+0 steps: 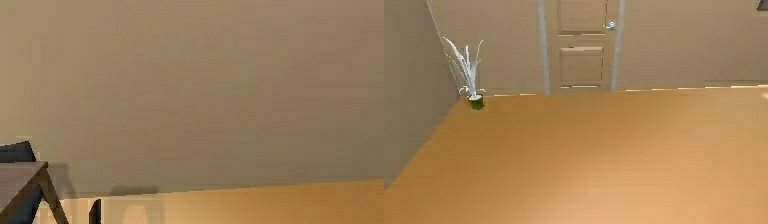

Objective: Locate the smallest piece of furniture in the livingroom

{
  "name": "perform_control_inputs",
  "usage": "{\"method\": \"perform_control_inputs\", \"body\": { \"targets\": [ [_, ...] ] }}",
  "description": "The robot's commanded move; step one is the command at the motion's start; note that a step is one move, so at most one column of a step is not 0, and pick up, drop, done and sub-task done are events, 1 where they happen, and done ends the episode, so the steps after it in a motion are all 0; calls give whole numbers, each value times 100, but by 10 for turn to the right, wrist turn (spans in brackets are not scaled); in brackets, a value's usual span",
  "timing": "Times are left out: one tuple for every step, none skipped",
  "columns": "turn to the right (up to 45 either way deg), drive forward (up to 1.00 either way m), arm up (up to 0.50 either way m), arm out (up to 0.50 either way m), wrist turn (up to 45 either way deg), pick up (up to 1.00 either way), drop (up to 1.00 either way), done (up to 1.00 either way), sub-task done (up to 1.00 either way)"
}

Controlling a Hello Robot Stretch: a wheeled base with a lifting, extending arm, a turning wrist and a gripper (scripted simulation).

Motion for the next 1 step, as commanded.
{"method": "perform_control_inputs", "body": {
  "targets": [
    [420,0,0,0,0,0,0,0,0]
  ]
}}
